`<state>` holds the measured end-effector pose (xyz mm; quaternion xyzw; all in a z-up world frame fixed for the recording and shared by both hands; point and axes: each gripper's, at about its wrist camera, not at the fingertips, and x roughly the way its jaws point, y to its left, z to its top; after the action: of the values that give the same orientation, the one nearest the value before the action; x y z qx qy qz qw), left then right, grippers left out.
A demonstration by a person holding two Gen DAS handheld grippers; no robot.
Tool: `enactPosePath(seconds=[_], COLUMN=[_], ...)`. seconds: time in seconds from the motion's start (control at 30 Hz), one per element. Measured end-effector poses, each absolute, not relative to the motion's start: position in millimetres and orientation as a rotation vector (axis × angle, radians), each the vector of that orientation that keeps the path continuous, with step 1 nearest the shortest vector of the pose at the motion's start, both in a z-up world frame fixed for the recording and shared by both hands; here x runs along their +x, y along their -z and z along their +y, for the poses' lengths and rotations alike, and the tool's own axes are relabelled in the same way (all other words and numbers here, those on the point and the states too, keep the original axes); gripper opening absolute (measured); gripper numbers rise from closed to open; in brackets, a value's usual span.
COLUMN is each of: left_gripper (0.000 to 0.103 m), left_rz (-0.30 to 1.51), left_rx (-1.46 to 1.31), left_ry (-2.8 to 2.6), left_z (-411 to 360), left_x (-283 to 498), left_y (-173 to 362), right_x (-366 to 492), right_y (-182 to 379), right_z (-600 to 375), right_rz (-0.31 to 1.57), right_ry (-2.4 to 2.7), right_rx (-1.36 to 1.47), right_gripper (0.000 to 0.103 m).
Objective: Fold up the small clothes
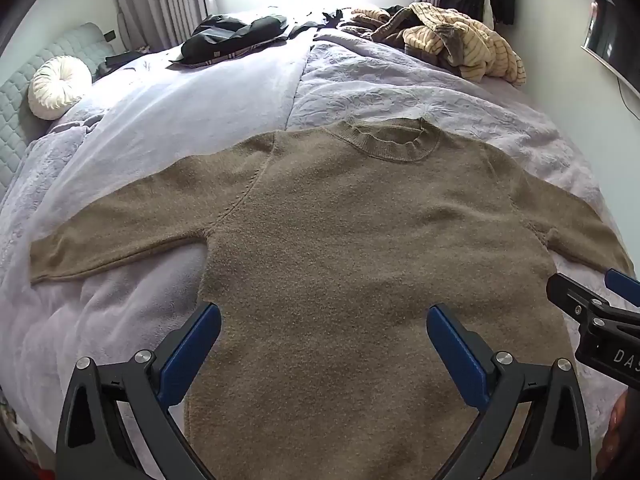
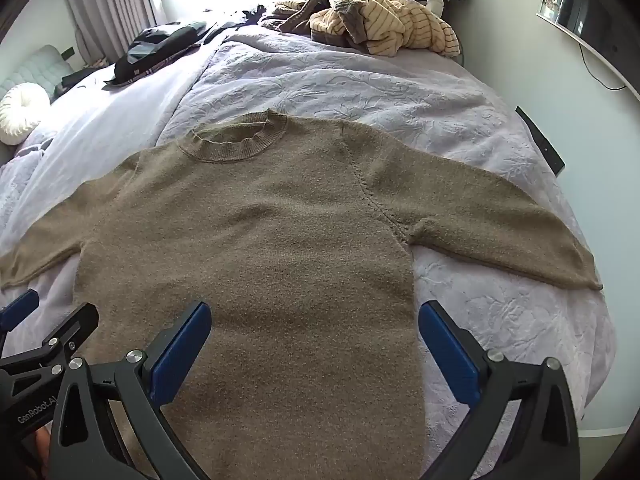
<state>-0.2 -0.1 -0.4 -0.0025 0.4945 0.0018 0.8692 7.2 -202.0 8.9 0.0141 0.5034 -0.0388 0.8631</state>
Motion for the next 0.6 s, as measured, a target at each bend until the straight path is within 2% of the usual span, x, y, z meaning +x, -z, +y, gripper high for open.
enactPosePath(seconds=[0.6], left_gripper=[0.103], left_rz=[1.036], left_rx=[-0.025], left_ry=[-0.006], left_z=[1.8], left_x=[-2.1], left_y=[5.3], right_x=[5.3], right_y=[-7.0], right_z=[-203.0], right_rz=[1.062], right_ry=[0.089], right_rx=[0.025], right_gripper=[0.103])
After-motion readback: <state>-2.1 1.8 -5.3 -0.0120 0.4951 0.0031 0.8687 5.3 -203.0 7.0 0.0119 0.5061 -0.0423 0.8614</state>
